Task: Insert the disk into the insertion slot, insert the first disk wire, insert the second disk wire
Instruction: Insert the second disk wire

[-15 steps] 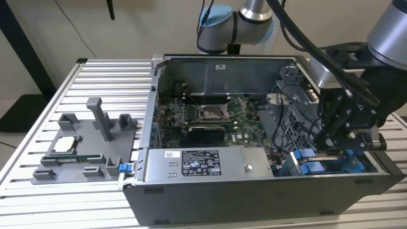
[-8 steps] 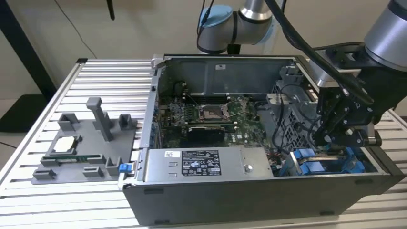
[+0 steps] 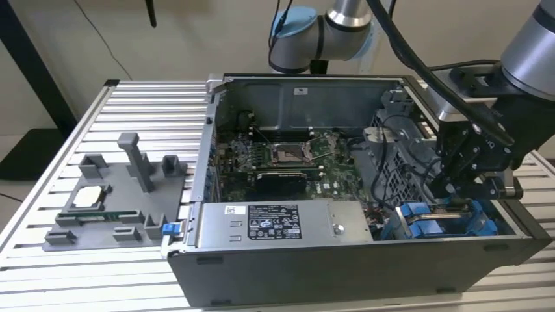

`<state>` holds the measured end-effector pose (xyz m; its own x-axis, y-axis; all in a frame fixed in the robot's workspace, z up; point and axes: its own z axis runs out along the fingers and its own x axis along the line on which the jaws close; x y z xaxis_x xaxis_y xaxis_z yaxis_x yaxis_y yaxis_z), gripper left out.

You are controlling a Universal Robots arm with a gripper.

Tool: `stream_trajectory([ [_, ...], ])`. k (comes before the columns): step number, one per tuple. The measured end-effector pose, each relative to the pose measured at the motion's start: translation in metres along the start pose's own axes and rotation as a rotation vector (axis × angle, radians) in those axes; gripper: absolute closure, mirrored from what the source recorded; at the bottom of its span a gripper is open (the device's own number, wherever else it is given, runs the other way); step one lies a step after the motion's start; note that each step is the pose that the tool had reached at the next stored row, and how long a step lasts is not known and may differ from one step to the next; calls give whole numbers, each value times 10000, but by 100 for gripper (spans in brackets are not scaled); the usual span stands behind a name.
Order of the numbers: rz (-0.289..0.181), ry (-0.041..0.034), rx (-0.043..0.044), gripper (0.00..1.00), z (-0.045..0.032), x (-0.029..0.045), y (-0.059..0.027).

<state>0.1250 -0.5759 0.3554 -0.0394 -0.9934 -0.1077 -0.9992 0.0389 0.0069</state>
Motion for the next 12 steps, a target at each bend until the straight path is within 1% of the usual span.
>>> stream_trajectory([
  [4, 0, -5, 0, 100, 19, 0, -47],
  [8, 1, 17, 1, 100, 41, 9, -49],
  [12, 0, 20, 1, 100, 67, 21, -65],
])
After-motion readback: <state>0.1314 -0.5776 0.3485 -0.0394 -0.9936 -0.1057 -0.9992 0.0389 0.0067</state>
